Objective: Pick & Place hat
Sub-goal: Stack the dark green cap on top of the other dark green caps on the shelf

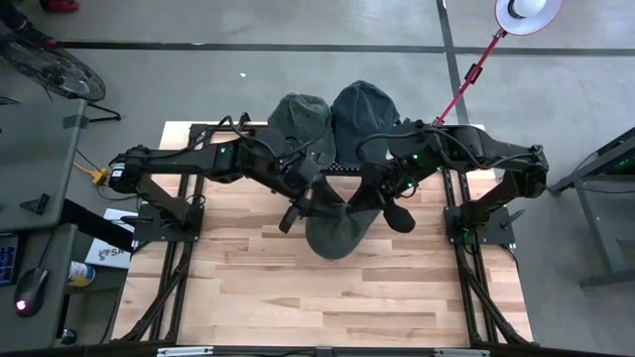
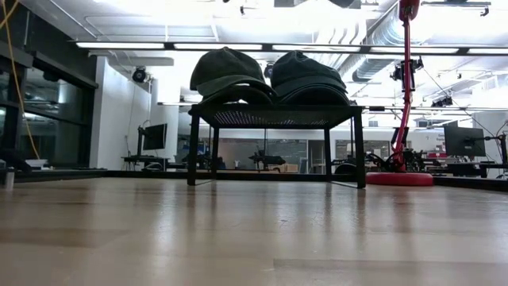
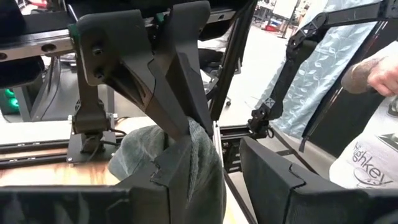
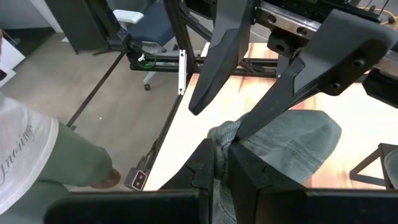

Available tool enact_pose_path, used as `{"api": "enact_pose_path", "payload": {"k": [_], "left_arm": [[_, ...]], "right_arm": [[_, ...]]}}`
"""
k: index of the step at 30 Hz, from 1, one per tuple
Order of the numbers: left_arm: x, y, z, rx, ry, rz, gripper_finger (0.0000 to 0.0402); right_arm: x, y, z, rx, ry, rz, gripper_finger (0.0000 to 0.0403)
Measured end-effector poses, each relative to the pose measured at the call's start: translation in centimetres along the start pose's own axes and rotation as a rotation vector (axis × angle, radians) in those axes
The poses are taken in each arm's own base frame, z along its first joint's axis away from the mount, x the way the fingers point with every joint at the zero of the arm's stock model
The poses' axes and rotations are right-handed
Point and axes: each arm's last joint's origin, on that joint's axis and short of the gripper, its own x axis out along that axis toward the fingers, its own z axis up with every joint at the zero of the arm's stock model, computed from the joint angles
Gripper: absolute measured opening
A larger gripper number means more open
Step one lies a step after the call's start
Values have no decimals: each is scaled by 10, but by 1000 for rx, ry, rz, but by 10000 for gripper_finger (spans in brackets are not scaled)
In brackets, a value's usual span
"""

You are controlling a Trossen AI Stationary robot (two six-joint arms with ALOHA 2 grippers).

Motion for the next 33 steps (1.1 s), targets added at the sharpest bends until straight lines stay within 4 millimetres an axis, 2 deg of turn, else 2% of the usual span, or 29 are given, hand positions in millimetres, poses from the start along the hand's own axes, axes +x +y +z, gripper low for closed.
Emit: {"api": "enact_pose_path", "payload": {"k": [9,18,29,33], "left_arm": [[1,3,0,5,-14,88,136],[7,6,-5,1,10,87,133],[4,5,-10,-4,76,98,67],[3,5,-12,-10,94,100,22]], "right_arm": [[0,-1,5,-14,-53,-25,17],[0,-6,6,-9,-59,-38,17],[-1,-7,-1,23,10,-38,17],[-1,-8,-1,41,12,-52,17]]}}
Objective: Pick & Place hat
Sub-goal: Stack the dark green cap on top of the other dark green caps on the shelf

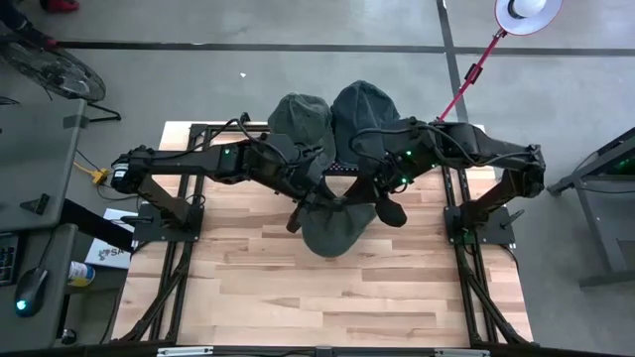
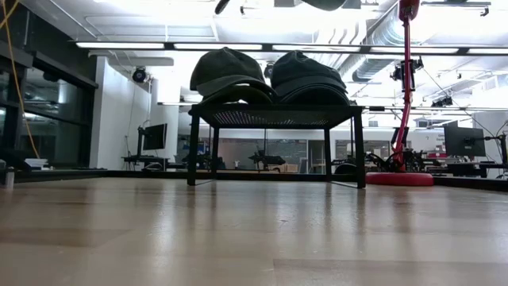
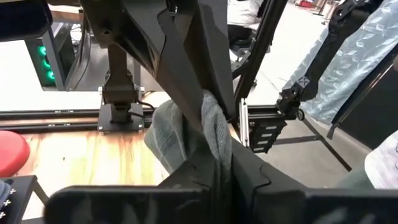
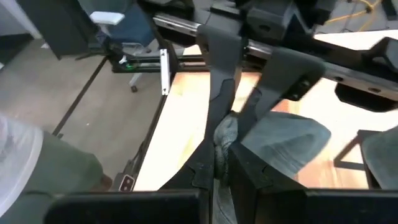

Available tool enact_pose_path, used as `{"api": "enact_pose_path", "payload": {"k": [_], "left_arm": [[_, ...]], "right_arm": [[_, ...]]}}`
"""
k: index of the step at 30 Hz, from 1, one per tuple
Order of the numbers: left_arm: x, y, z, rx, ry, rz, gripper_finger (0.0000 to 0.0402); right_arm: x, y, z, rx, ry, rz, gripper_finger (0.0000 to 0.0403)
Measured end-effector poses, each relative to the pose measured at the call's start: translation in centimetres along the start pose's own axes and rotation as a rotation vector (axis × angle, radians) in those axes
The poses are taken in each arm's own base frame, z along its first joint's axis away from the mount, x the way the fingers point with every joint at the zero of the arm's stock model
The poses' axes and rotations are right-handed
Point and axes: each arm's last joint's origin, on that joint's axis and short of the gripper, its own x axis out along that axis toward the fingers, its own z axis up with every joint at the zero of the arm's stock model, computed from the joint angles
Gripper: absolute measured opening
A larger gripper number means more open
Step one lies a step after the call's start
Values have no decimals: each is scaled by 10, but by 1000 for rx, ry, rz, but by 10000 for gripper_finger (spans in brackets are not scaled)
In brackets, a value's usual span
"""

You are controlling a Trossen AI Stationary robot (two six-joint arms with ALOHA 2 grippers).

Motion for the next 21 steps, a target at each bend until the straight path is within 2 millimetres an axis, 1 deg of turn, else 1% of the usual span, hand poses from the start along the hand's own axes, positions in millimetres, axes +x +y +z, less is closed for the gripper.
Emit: {"api": "enact_pose_path", "payload": {"k": [1,3,6,10,15,17,21], "left_arm": [[0,0,0,0,-1,0,14],[0,0,1,5,-8,1,12],[0,0,1,8,-13,-4,10],[0,-1,1,11,-10,-5,7],[0,1,0,20,-1,35,5],[-5,1,2,37,-11,79,5],[-20,-1,18,81,-43,219,4]], "right_arm": [[0,0,0,8,-2,-13,17],[0,-1,0,13,-6,-36,25],[-1,-1,1,20,-17,-51,64],[-6,-2,5,26,-74,-129,115],[-27,0,11,20,-177,-267,159],[-38,2,12,19,-222,-316,172],[-58,5,12,44,-285,-402,189]]}}
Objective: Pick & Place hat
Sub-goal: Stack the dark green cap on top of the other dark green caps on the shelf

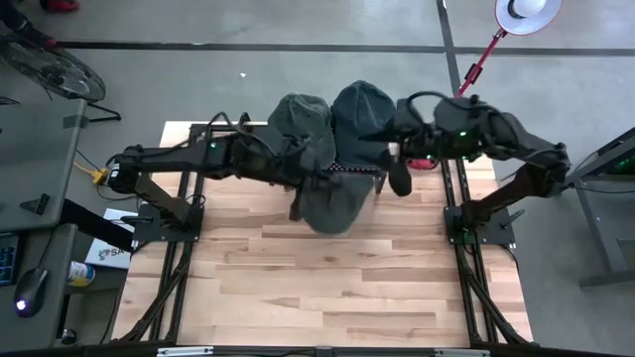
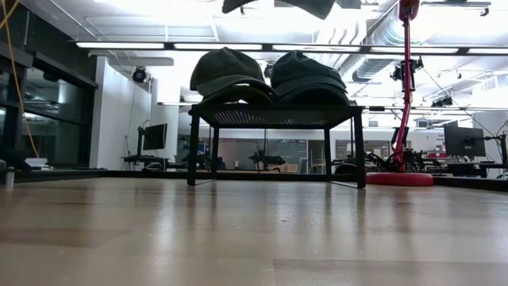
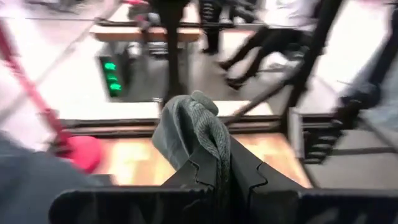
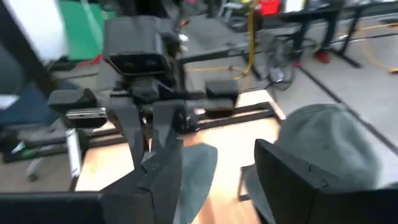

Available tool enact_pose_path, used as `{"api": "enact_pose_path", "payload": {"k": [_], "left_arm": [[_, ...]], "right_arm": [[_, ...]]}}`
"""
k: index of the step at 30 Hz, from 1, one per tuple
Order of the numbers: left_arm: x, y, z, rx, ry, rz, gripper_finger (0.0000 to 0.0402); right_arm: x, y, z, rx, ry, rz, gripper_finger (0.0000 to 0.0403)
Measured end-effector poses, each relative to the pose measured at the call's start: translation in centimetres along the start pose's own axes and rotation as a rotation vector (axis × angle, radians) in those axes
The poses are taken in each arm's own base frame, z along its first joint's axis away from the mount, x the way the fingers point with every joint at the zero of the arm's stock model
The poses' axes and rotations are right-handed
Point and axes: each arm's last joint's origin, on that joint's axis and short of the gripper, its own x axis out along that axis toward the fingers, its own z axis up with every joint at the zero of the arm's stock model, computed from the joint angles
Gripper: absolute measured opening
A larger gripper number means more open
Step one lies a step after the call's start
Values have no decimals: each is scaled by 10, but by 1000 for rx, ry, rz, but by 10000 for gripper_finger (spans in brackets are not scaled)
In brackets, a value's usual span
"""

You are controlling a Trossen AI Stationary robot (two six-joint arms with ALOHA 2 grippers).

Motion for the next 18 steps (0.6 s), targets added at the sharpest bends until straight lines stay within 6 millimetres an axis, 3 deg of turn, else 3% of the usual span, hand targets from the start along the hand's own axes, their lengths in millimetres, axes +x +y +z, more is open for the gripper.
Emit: {"api": "enact_pose_path", "payload": {"k": [7,13,18], "left_arm": [[-35,17,34,52,0,228,4],[-66,56,56,20,-49,334,4],[-82,92,56,-51,-54,386,4]], "right_arm": [[-21,-6,4,12,-59,-107,196],[-20,-7,4,10,-55,-134,196],[-20,-7,4,11,-57,-148,196]]}}
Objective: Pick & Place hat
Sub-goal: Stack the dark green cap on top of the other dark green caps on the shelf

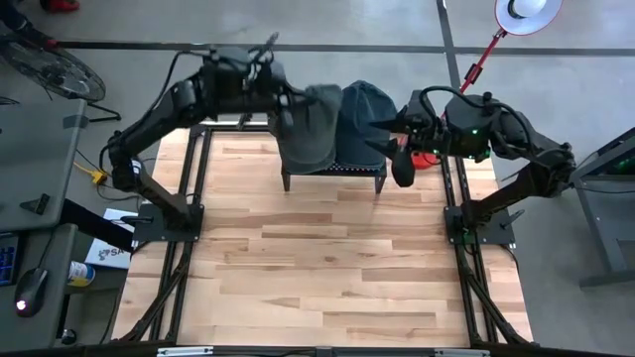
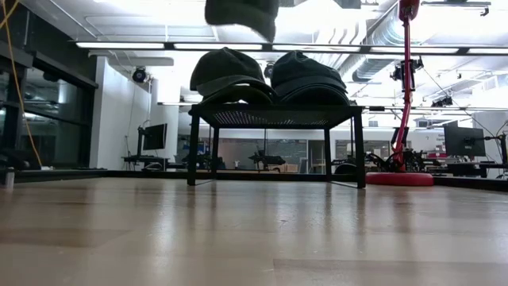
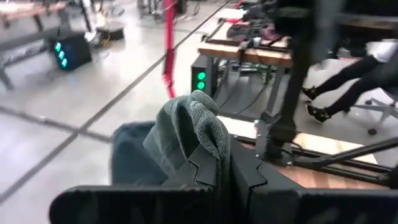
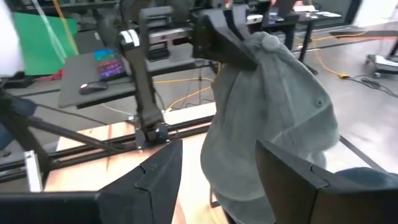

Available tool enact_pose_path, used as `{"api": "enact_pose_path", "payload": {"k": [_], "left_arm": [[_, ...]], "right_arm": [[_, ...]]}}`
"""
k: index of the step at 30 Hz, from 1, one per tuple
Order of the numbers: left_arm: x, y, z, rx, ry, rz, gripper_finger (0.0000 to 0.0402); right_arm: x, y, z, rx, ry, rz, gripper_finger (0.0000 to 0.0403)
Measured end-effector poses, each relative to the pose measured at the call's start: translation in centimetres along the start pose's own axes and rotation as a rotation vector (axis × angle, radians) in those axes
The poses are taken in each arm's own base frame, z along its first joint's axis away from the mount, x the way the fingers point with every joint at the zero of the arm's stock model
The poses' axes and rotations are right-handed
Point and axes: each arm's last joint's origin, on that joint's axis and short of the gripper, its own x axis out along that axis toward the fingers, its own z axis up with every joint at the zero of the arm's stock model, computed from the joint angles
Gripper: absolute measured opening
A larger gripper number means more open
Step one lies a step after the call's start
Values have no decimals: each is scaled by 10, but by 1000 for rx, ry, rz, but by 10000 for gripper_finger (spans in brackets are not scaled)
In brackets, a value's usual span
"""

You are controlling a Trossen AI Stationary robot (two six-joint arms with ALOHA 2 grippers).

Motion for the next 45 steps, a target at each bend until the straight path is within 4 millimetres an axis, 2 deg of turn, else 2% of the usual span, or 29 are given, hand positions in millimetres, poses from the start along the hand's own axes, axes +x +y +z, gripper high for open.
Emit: {"api": "enact_pose_path", "payload": {"k": [7,15,19,25,31,39,45], "left_arm": [[-3,47,-3,-186,12,18,4],[0,70,1,-389,-102,-163,4],[9,70,-2,-455,-141,-204,4],[8,67,-7,-541,-177,-162,4],[-15,60,-5,-590,-331,-200,4],[-30,57,-47,-743,-416,-159,4],[-30,58,-79,-866,-466,-145,4]], "right_arm": [[0,-1,0,19,-7,-48,196],[1,-2,0,21,-9,-59,196],[3,-1,-1,21,3,-62,196],[10,0,-6,21,48,-70,196],[15,1,-10,10,78,-101,196],[18,1,-11,-4,85,-106,196],[18,1,-11,-12,85,-106,196]]}}
